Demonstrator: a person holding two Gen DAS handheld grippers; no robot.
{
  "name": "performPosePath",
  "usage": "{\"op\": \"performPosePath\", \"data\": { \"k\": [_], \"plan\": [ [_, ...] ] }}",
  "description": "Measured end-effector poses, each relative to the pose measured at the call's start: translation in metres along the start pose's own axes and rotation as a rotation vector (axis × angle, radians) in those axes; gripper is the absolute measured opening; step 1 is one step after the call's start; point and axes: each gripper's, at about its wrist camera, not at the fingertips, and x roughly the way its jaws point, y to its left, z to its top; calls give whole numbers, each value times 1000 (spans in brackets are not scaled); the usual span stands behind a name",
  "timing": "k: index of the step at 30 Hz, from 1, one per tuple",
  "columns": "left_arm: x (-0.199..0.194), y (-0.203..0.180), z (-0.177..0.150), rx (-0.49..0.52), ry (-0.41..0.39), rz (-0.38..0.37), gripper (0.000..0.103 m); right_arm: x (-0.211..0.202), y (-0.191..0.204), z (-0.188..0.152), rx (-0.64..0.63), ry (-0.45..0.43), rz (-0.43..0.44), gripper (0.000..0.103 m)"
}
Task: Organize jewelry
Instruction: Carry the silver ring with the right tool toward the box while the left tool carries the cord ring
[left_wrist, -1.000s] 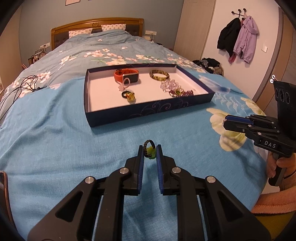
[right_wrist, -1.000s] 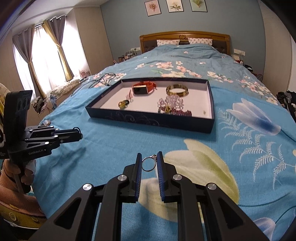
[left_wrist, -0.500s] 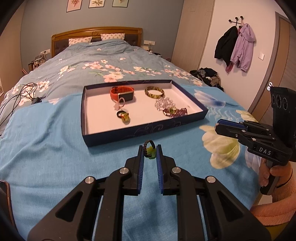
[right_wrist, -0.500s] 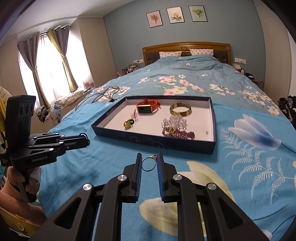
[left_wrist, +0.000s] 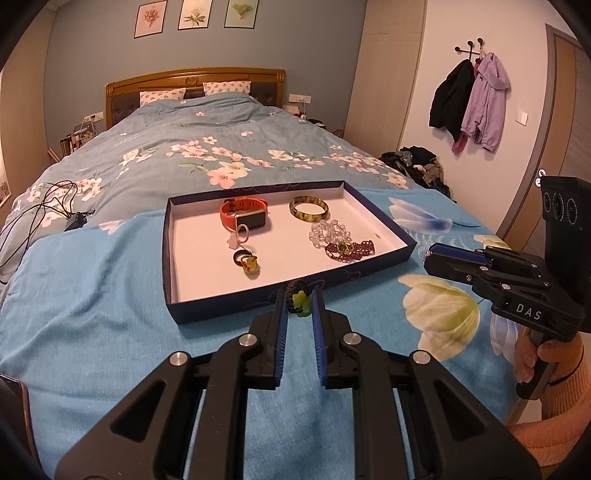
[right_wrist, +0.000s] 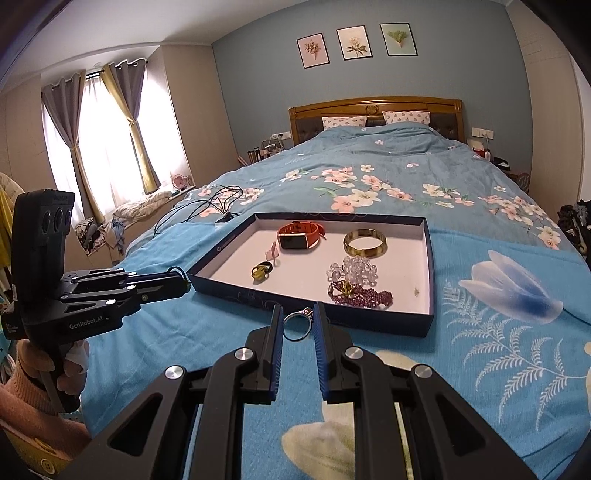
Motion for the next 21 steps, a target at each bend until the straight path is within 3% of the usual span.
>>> {"op": "performPosePath", "data": {
  "k": [21],
  "plan": [
    [1, 0, 13, 10, -25, 21, 13, 3, -4, 14, -2, -31, 3, 14]
  ]
}}
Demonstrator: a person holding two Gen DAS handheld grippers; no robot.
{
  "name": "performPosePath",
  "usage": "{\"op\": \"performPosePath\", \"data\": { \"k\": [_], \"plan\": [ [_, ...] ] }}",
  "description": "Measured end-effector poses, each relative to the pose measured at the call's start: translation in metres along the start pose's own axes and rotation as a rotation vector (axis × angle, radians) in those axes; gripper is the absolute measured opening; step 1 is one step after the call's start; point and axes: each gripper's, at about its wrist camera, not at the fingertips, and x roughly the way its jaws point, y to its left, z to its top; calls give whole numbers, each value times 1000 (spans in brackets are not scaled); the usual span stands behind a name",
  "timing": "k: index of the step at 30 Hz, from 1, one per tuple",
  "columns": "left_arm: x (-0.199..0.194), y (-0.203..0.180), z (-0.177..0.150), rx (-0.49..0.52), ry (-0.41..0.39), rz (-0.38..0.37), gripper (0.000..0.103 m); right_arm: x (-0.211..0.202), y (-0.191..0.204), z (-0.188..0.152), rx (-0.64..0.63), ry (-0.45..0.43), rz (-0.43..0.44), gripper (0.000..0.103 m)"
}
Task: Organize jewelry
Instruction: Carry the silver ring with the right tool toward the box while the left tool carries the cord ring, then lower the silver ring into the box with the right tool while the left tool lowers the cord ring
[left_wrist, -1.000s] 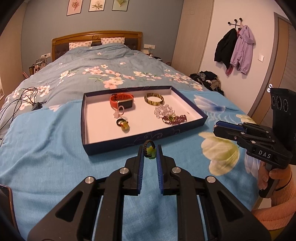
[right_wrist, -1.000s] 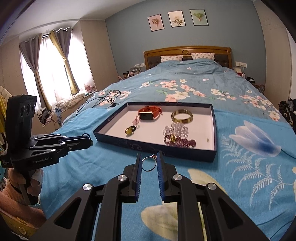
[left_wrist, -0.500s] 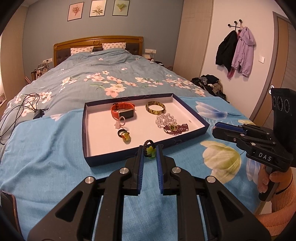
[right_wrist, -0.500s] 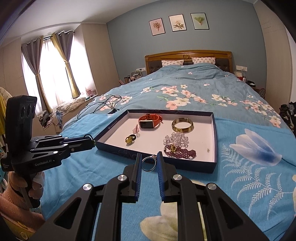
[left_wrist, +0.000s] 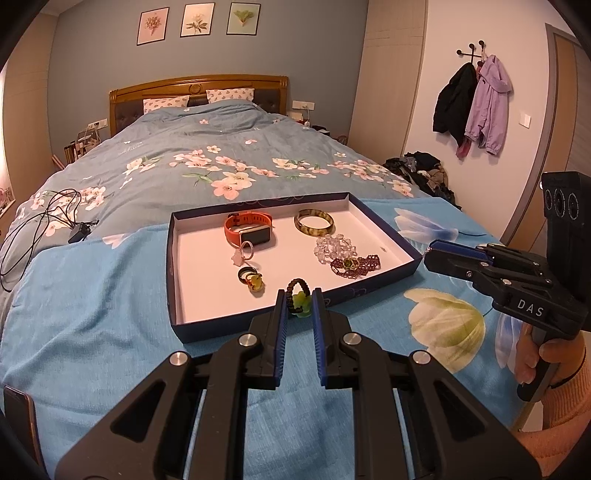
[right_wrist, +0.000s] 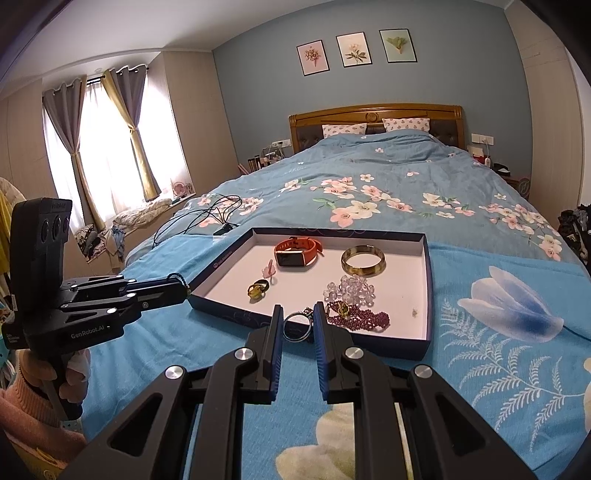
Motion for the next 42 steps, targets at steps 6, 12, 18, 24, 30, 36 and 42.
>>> {"op": "performPosePath", "data": {
  "k": [6, 12, 18, 24, 30, 36, 42],
  "plan": [
    [3, 1, 4, -1, -3, 1, 13, 3, -1, 3, -2, -5, -1, 14],
    [4, 2, 7, -2, -8, 2, 13, 5, -2, 6, -3, -10, -4, 14],
    [5, 3, 11, -3, -17, 6, 13, 7, -2, 8, -6, -13, -7, 14],
    [5, 3, 13, -3, -25, 11, 13, 9, -3, 10, -4, -14, -8, 14],
    [5, 1, 14, -2, -28, 15, 13, 10, -4, 11, -5, -15, -7, 14],
    [5, 1, 16, 3, -31, 16, 13, 11, -4, 12, -7, -15, -8, 14],
    [6, 1, 19, 3, -35, 17, 13, 14, -6, 15, -6, -15, -5, 14]
  ]
}}
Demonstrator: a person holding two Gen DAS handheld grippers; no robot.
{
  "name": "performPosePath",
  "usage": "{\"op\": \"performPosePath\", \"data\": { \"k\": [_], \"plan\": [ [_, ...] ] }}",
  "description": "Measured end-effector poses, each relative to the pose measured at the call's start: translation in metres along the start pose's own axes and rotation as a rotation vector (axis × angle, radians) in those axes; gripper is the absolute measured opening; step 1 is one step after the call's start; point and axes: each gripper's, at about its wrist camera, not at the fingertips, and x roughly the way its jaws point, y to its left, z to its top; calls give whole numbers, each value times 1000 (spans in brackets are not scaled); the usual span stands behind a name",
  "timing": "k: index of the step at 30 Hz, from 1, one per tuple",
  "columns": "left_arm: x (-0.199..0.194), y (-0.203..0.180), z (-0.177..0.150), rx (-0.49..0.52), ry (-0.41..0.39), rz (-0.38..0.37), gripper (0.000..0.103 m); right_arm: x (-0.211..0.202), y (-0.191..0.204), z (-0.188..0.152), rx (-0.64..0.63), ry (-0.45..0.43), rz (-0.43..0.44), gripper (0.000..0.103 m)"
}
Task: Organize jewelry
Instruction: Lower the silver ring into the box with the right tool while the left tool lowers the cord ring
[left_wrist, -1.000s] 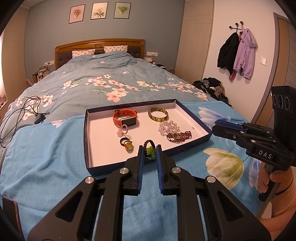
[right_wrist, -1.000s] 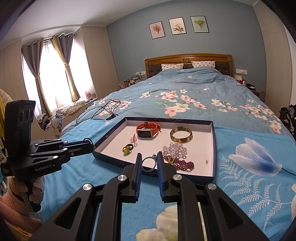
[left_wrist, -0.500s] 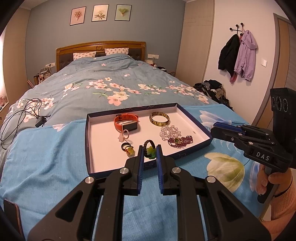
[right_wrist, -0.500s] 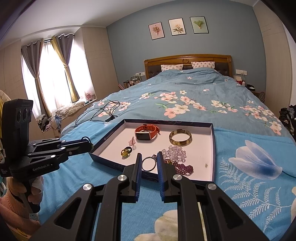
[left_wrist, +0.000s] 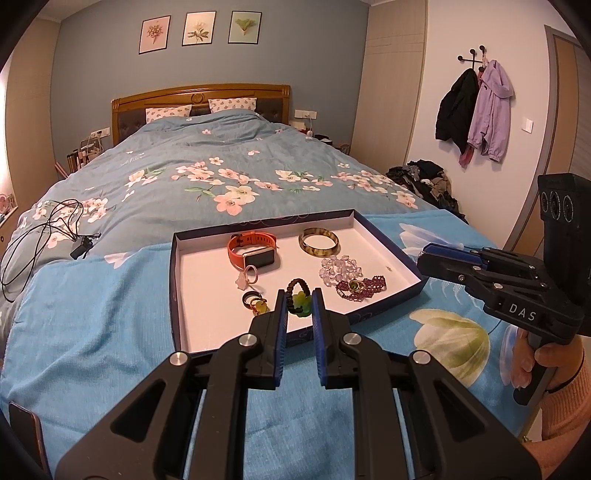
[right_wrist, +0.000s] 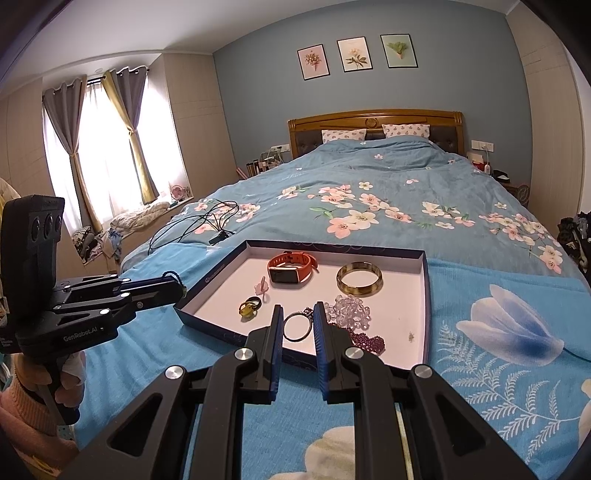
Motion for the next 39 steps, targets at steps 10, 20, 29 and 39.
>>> {"op": "performPosePath", "data": {
  "k": [10, 20, 29, 39],
  "plan": [
    [2, 2, 4, -3, 1, 5, 13, 3, -2, 4, 1, 1, -2, 14],
    [5, 4, 6, -2, 2, 10, 13, 9, -6, 8, 10, 6, -1, 14],
    [8, 6, 9, -2, 2, 14, 13, 14, -10, 8, 15, 7, 1, 14],
    [13, 10, 12, -6, 2, 18, 13, 20, -14, 8, 21, 12, 5, 14]
  ]
}}
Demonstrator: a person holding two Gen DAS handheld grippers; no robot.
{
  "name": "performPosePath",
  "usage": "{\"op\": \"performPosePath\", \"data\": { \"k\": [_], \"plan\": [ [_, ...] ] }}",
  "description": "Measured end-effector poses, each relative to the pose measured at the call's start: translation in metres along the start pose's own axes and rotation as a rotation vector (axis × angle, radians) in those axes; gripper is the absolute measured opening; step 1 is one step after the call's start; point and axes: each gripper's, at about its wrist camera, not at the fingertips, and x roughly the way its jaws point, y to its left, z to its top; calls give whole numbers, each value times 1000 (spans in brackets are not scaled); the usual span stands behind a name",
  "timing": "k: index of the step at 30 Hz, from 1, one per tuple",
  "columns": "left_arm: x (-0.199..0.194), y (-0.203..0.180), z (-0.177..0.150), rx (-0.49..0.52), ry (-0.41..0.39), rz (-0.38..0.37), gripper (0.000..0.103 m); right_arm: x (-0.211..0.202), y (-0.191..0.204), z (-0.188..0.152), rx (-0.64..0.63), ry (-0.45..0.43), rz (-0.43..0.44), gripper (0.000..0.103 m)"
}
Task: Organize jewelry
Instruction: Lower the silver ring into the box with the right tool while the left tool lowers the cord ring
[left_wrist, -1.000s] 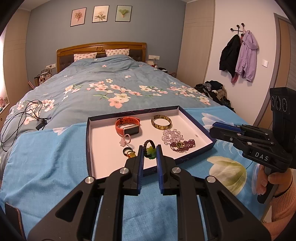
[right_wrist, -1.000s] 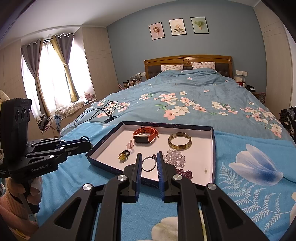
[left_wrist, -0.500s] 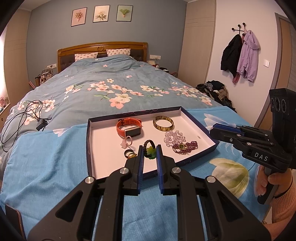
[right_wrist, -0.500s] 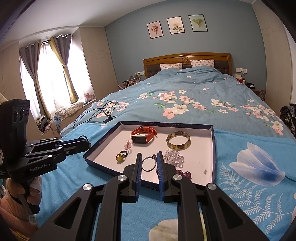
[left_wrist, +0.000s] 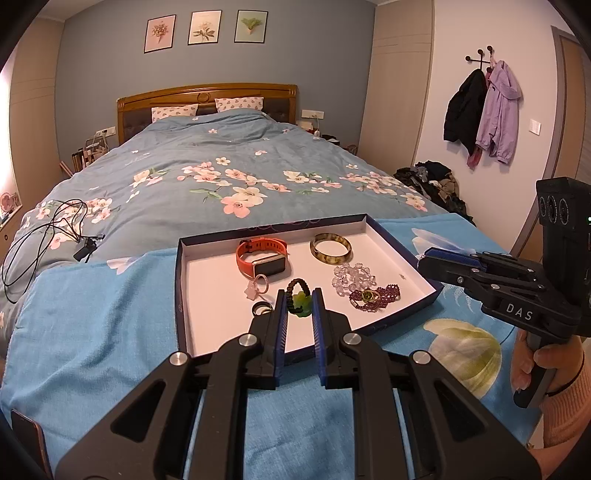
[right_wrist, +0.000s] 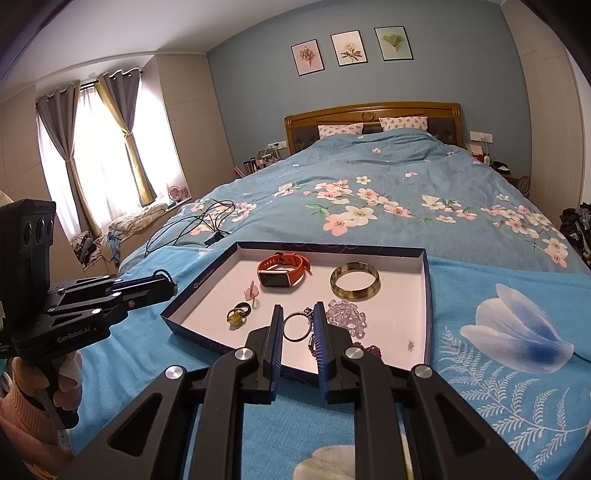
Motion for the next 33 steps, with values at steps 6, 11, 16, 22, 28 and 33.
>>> {"op": "performPosePath", "data": {
  "k": [6, 11, 16, 22, 28, 33],
  "plan": [
    [2, 2, 1, -1, -2, 4, 13, 3, -1, 0, 3, 1, 0, 14],
    [5, 4, 2, -3, -1, 7, 13, 5, -2, 1, 2, 1, 1, 14],
    [8, 5, 3, -2, 1, 10, 13, 8, -4, 1, 2, 2, -2, 14],
    [9, 6, 3, -5, 1, 10, 13, 7, -3, 2, 1, 3, -1, 14],
    [10, 7, 3, -6, 3, 13, 13, 9, -5, 2, 1, 2, -2, 14],
    [16, 10, 3, -10, 5, 20, 13, 10, -5, 2, 1, 4, -4, 14]
  ]
}}
